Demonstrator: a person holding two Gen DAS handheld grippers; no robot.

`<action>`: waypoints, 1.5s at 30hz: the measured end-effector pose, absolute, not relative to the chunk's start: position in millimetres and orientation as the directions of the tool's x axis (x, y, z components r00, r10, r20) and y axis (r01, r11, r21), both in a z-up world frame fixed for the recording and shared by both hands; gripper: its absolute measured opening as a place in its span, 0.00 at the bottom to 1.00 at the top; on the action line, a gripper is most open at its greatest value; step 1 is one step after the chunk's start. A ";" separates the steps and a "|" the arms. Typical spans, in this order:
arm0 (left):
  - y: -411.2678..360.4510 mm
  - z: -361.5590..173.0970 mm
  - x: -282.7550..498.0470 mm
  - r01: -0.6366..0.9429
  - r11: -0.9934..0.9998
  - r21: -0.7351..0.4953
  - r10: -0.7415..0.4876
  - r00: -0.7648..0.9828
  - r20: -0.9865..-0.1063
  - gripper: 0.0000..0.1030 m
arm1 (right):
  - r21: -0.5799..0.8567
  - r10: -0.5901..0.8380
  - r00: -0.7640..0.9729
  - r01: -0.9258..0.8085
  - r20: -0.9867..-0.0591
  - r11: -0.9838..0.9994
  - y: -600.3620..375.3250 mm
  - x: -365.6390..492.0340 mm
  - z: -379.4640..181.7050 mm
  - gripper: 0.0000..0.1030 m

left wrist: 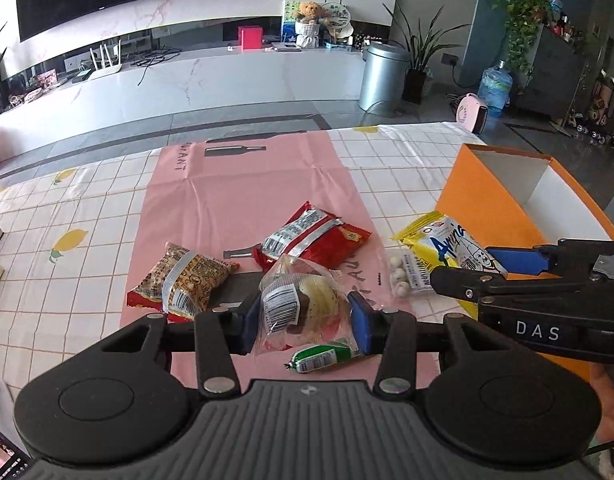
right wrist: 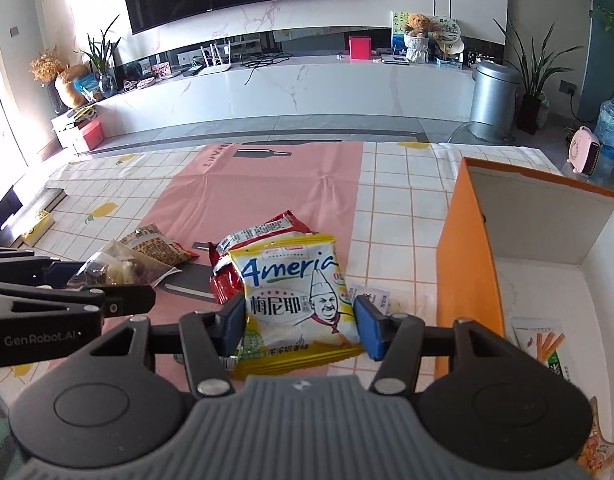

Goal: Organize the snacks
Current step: 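Grasp the clear peanut bag with the left gripper while the right gripper grasps the yellow Ameria pack, then carry both packs into the orange box and open both grippers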

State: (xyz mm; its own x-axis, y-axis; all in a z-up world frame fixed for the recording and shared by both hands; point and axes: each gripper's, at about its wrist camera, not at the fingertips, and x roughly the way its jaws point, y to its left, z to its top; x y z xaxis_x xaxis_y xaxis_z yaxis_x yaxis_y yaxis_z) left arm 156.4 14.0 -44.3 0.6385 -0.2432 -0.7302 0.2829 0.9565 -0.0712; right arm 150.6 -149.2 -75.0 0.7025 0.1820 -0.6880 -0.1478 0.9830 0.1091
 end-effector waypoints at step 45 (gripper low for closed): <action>-284.8 -97.8 238.9 0.896 0.399 0.195 -0.185 0.287 -0.940 0.50 | -0.063 -0.053 0.495 -0.003 -0.867 0.998 -359.9 169.8 -93.7 0.53</action>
